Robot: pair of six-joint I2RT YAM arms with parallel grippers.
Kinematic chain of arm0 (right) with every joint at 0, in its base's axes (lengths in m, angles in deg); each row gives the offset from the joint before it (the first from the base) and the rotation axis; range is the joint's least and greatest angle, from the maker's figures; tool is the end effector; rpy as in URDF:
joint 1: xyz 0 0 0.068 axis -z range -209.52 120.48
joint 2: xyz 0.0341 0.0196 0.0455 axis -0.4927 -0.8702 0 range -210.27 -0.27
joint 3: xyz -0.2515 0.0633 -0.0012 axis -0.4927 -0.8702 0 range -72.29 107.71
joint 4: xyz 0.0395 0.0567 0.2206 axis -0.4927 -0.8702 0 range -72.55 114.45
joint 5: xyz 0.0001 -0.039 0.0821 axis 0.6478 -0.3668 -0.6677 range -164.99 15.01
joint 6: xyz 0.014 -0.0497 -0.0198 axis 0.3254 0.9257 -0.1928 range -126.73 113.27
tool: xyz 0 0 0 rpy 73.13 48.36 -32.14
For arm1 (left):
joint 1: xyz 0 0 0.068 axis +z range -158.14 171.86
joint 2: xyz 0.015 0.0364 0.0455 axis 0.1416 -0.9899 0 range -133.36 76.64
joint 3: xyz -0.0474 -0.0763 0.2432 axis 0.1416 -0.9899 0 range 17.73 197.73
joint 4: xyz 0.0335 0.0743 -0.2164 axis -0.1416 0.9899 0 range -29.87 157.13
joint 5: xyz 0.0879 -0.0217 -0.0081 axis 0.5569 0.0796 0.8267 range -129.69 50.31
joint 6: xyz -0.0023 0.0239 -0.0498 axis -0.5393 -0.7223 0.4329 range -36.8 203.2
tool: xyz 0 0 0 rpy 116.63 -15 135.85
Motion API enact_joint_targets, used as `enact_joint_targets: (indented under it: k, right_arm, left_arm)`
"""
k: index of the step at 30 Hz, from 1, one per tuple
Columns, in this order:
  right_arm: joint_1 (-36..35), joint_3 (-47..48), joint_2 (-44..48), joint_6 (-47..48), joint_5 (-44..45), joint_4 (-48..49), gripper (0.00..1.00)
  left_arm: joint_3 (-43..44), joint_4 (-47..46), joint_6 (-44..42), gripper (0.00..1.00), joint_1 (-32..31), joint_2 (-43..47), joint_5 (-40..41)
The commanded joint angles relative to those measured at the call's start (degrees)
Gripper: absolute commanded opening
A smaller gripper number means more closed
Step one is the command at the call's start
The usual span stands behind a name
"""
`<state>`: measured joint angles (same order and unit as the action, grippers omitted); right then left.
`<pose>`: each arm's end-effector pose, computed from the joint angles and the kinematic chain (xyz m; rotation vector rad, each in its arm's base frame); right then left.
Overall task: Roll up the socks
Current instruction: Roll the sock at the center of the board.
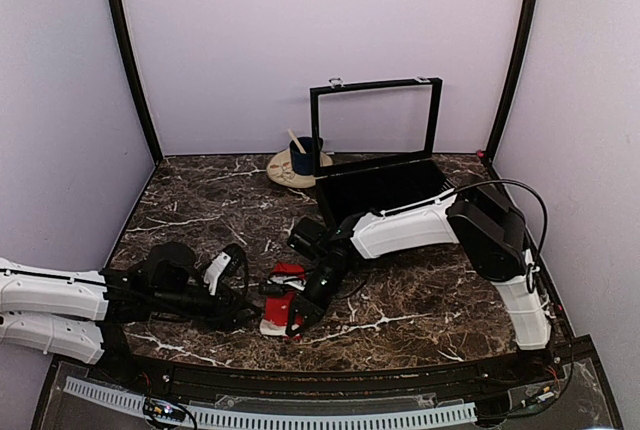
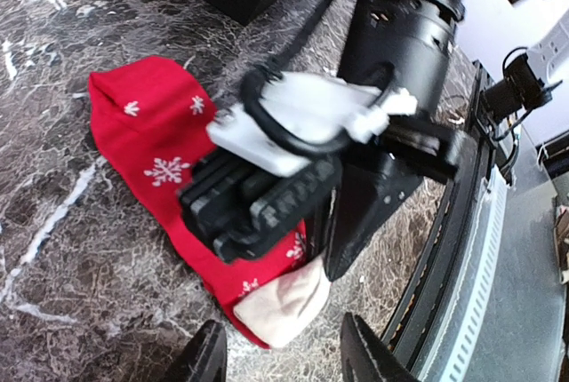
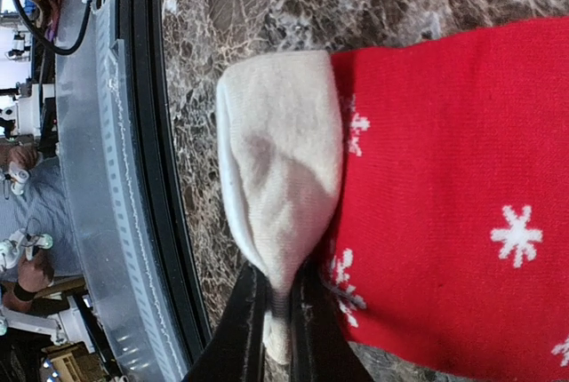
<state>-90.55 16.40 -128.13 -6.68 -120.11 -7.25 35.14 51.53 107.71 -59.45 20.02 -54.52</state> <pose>0.1748 0.3706 0.1282 1.5672 -2.2764 -1.2227 0.1050 -0.1465 0.1783 0.6885 2.1647 -1.0264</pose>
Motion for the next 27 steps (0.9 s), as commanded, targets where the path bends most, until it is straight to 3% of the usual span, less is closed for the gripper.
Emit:
enact_joint_targets:
  k: [1, 27]
  right_arm:
    - [1.4, 2.3, -1.6, -0.9, -4.2, -2.6, 0.01]
    - [3.6, 7.0, -5.3, 2.8, -9.8, -11.7, 0.03]
  left_arm:
    - [-0.1, -2.0, -3.4, 0.46, -2.5, -0.3, 2.4]
    - [9.3, -3.1, -17.0, 0.49, -10.8, -17.8, 3.3]
